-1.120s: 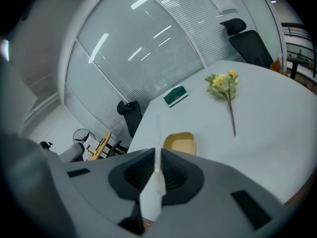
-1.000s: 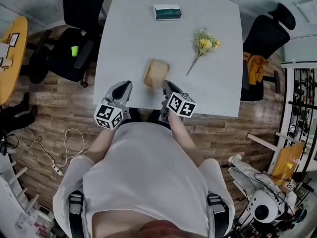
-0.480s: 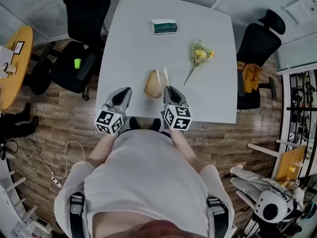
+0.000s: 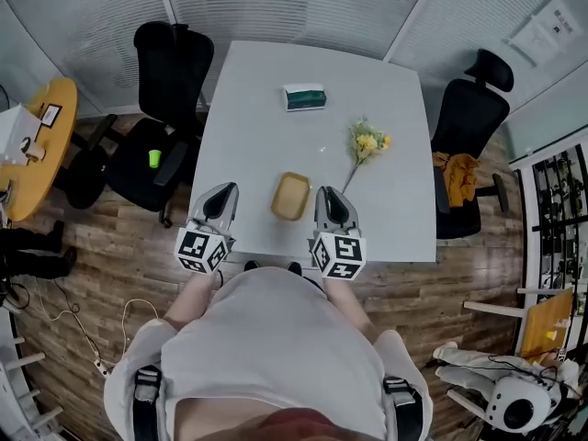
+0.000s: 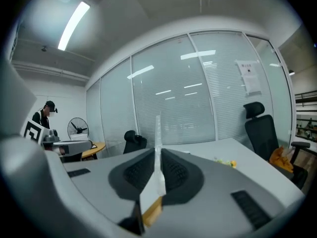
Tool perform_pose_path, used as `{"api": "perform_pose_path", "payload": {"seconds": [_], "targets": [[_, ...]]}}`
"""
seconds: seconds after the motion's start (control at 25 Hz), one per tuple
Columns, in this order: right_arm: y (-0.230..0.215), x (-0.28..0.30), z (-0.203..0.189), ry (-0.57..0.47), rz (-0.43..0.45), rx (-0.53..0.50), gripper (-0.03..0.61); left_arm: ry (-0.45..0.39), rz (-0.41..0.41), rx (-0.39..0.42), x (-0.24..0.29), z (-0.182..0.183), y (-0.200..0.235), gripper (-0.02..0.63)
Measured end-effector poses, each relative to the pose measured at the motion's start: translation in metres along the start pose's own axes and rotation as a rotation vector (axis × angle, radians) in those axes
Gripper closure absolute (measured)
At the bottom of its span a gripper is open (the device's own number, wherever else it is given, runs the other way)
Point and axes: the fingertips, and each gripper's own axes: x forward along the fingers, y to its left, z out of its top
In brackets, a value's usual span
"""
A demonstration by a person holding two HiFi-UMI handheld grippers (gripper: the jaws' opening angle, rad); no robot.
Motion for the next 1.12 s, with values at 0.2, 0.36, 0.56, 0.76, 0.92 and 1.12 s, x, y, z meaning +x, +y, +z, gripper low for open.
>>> {"api": "perform_pose_path", "payload": {"seconds": [0.2,0.36,0.56,0.76,0.92,1.12], "targets": [[-0.004,-0.011,0.028,-0.073,-0.015,-0.003,0.535,-0.071,0.055,0.021,-0.005,0.030,0.015,0.603],[-0.009,-0.017,0.044,-0.108,-0.027,-0.009,0.535,-0.093,0.080,0.055,-0.008,0.045,0.022,0.603],[-0.010,-0.023,0.061,-0.152,-0.034,-0.012,0.536,-0.117,0.088,0.115,-0.011,0.058,0.020,0.603],[-0.009,-0.022,0.065,-0.163,-0.033,-0.027,0.536,-0.150,0.064,0.110,-0.006,0.068,0.015,0.603],[-0.009,-0.022,0.066,-0.167,-0.032,-0.035,0.536,-0.159,0.053,0.114,-0.003,0.072,0.010,0.603],[-0.008,-0.019,0.066,-0.167,-0.028,-0.030,0.536,-0.165,0.046,0.110,0.000,0.076,0.010,0.603]]}}
